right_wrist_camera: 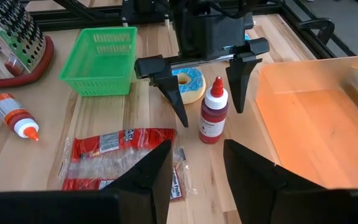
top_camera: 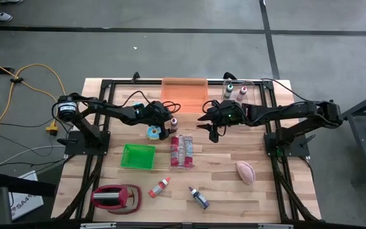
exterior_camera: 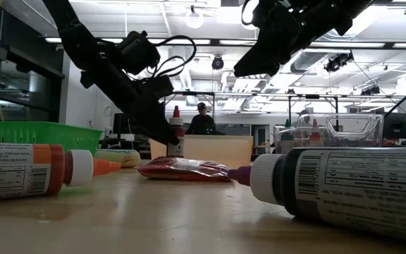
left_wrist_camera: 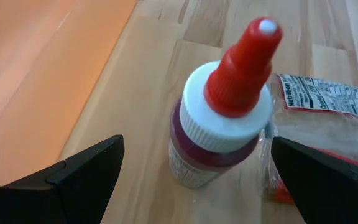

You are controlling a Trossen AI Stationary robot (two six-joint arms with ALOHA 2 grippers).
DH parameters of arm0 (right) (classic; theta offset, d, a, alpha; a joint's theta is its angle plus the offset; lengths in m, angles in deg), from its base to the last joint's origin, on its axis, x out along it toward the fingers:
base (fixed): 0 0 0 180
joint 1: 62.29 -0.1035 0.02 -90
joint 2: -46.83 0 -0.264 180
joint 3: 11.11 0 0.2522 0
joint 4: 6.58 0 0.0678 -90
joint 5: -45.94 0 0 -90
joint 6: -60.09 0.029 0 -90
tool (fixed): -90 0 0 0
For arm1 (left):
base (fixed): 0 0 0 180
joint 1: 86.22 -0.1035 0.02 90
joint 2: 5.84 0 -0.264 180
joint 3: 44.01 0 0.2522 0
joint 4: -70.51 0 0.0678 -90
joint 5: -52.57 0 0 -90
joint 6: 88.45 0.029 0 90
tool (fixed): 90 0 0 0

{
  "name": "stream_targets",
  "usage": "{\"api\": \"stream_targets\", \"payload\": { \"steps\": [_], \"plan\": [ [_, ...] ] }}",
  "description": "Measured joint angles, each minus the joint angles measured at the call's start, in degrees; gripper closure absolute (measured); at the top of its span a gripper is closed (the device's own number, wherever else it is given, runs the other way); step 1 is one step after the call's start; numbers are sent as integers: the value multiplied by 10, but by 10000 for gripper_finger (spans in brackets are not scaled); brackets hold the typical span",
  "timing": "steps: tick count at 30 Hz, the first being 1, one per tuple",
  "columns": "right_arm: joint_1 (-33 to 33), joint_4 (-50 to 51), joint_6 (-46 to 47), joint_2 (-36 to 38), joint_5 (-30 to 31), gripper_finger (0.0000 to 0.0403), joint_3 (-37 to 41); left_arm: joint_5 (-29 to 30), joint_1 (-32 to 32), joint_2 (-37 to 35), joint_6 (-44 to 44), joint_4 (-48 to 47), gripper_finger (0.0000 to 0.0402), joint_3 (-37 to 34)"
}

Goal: Pick & Place Food Item
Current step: Put the red food coloring bottle into the transparent bin

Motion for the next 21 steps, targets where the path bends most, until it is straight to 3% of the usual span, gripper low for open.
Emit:
{"api": "stream_targets", "payload": {
  "steps": [7, 15, 21],
  "plan": [
    [0, 0, 0, 0, 0, 270, 0, 3, 0, 0, 26, -2, 6, 0],
    [0, 0, 1, 0, 0, 270, 0, 5, 0, 16, 19, 8, 54, 0],
    [0, 0, 1, 0, 0, 270, 0, 4, 4, 16, 19, 19, 67, 0]
  ]
}}
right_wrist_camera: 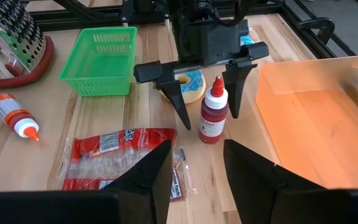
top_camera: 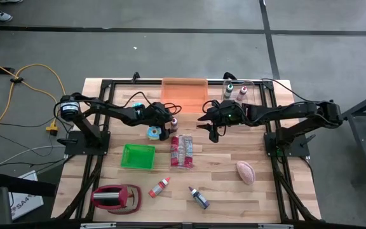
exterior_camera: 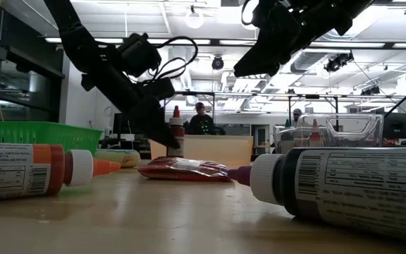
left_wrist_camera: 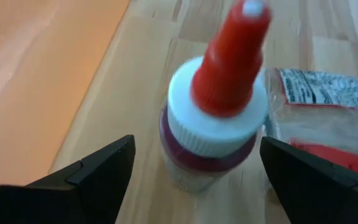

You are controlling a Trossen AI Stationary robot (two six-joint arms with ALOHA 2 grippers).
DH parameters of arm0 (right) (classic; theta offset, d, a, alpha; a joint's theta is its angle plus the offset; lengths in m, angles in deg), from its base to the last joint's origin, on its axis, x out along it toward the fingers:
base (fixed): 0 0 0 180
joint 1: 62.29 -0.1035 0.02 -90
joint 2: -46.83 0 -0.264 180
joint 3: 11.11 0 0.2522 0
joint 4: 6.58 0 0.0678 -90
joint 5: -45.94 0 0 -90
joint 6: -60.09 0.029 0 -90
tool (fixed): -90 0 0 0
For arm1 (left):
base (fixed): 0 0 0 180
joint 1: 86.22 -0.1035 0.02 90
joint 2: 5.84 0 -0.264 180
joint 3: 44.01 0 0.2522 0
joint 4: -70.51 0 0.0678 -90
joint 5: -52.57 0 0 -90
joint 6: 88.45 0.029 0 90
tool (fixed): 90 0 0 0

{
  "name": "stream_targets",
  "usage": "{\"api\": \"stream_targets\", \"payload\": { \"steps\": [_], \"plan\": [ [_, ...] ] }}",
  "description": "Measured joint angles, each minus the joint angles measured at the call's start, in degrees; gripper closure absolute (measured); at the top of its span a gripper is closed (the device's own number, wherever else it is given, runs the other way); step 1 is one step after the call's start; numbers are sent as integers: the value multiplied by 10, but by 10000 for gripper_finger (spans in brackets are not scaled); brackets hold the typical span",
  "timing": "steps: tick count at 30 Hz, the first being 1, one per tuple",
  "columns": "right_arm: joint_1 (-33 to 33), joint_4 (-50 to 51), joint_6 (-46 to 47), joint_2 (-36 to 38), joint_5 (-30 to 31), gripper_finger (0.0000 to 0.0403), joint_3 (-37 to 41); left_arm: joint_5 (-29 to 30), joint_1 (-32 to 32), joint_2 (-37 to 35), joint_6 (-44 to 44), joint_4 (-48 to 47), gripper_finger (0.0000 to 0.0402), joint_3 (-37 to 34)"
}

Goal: Pick & Place Food Item
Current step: Put the red food coloring bottle into the transparent bin

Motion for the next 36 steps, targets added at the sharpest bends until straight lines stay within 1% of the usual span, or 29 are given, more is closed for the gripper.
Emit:
{"api": "stream_targets", "payload": {
  "steps": [7, 13, 16, 25, 36],
  "plan": [
    [0, 0, 0, 0, 0, 270, 0, 1, 3, 1, -1, 2, 67, 0],
    [0, 1, 0, 0, 0, 270, 0, 6, 7, 21, -9, 12, 68, 1],
    [0, 1, 0, 0, 0, 270, 0, 8, 10, 31, -10, 22, 75, 0],
    [0, 0, 0, 0, 0, 270, 0, 20, 14, 40, -10, 33, 122, 0],
    [0, 0, 0, 0, 0, 270, 0, 19, 15, 40, -3, 34, 195, 0]
  ]
}}
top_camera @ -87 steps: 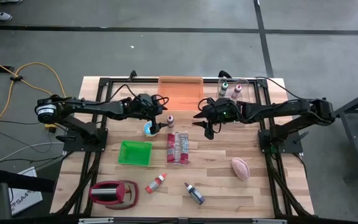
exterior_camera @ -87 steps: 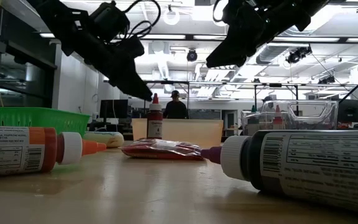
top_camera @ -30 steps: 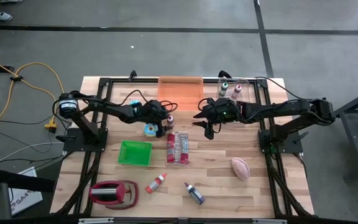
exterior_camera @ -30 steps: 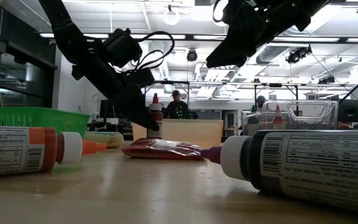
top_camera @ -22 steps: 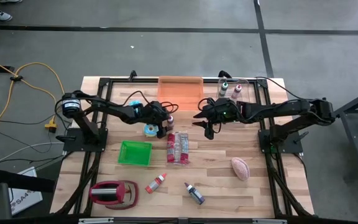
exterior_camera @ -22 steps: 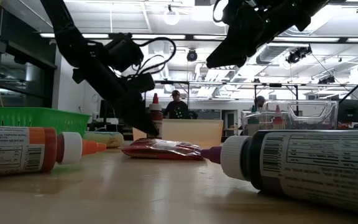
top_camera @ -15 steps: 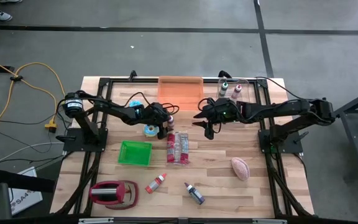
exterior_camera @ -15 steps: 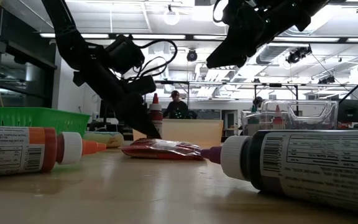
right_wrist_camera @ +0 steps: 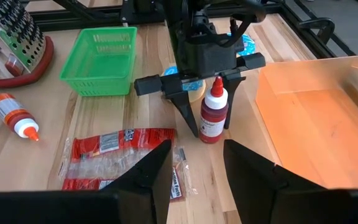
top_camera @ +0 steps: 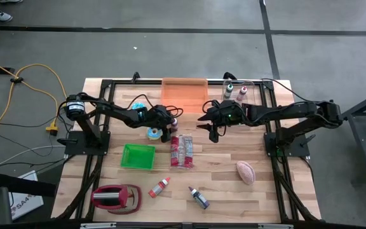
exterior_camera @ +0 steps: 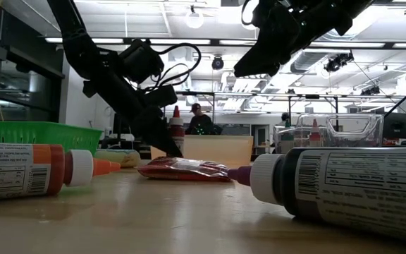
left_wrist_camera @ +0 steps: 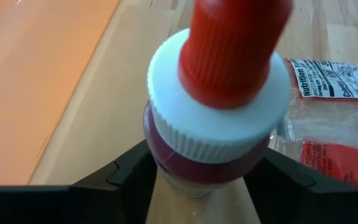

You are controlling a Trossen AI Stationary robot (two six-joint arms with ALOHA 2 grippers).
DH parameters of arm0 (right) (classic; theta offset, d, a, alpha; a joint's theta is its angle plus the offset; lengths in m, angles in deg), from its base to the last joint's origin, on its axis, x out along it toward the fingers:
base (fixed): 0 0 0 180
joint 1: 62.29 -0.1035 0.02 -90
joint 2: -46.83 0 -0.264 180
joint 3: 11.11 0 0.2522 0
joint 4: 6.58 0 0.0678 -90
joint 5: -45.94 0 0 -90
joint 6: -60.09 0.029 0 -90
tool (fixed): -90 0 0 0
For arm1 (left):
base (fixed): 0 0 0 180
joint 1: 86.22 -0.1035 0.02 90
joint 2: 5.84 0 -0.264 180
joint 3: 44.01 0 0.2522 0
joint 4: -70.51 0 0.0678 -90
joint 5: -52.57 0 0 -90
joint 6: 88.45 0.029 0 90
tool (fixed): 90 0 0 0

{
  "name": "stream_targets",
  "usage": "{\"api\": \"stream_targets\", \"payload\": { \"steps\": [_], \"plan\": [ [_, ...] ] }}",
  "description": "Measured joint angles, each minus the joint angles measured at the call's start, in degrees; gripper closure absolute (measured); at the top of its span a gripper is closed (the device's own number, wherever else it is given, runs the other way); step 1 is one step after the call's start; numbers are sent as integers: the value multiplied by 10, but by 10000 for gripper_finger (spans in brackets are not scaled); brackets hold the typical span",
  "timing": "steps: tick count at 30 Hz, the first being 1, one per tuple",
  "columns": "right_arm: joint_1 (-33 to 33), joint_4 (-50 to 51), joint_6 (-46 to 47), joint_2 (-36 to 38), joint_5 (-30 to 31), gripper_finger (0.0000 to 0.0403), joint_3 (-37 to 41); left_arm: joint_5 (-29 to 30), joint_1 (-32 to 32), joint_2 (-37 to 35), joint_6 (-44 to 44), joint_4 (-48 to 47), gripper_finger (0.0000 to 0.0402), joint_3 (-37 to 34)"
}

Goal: Pick & Place Food Item
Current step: Put the red food coloring bottle into the transparent bin

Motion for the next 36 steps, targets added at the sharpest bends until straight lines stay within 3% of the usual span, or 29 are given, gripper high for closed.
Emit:
{"api": "stream_targets", "payload": {
  "steps": [10, 25, 36],
  "plan": [
    [0, 0, 0, 0, 0, 270, 0, -1, 0, 0, -8, 0, 250, 0],
    [0, 0, 0, 0, 0, 270, 0, -34, 0, -5, -23, -5, 255, 0],
    [0, -2, 0, 0, 0, 270, 0, -34, -1, -83, -18, -19, 255, 2]
  ]
}}
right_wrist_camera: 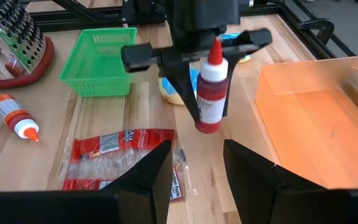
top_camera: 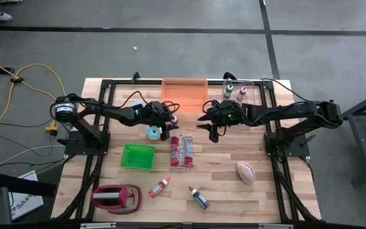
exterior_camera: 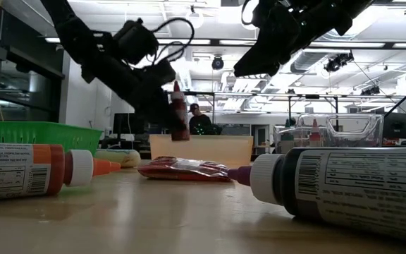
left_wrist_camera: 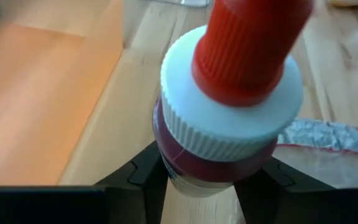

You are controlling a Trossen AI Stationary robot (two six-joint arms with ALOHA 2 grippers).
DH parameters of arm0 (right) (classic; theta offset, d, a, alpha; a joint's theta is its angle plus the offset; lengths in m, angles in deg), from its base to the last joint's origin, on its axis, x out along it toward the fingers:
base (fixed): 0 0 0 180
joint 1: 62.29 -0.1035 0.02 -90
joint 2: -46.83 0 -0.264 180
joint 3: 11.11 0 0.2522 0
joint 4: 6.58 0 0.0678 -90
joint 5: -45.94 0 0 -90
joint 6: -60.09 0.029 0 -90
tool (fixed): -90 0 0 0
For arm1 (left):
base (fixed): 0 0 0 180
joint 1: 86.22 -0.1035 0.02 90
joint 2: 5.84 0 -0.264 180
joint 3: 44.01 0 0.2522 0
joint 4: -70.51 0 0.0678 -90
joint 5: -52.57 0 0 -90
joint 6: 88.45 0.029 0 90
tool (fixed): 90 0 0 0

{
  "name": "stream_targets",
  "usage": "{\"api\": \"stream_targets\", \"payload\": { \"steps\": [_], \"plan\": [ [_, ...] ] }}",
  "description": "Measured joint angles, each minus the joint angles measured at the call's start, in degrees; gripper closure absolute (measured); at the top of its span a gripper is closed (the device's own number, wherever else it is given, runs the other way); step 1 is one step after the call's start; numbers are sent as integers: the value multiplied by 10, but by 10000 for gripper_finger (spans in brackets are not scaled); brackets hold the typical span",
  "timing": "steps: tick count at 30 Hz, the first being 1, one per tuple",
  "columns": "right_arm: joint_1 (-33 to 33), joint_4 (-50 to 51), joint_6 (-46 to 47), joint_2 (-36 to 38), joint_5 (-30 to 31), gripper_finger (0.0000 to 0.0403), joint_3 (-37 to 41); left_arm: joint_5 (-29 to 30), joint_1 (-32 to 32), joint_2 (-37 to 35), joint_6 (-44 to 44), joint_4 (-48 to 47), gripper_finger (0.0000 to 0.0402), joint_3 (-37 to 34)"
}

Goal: Pick & Place Food Item
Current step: Put the red food coloring bottle into the transparent bin

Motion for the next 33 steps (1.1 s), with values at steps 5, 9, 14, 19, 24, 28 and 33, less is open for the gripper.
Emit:
{"api": "stream_targets", "payload": {
  "steps": [5, 9, 14, 19, 24, 28, 33],
  "plan": [
    [0, -13, 0, 0, 0, 270, 0, 3, 12, -31, -1, -71, 255, 27],
    [0, -21, -1, 0, 0, 270, 0, 13, 27, -36, 17, -158, 255, 78],
    [0, -25, -2, 0, 0, 270, 0, 31, 43, -36, 57, -236, 255, 141],
    [0, -29, -6, 0, -1, 270, 0, 34, 48, -36, 69, -280, 255, 184],
    [0, -66, -18, 0, -29, 270, 0, 35, 57, -35, 70, -322, 255, 210],
    [0, -93, -25, 0, -41, 270, 0, 35, 66, -35, 73, -331, 255, 218],
    [0, -114, -57, 0, -42, 270, 0, 35, 76, -35, 76, -336, 255, 224]
  ]
}}
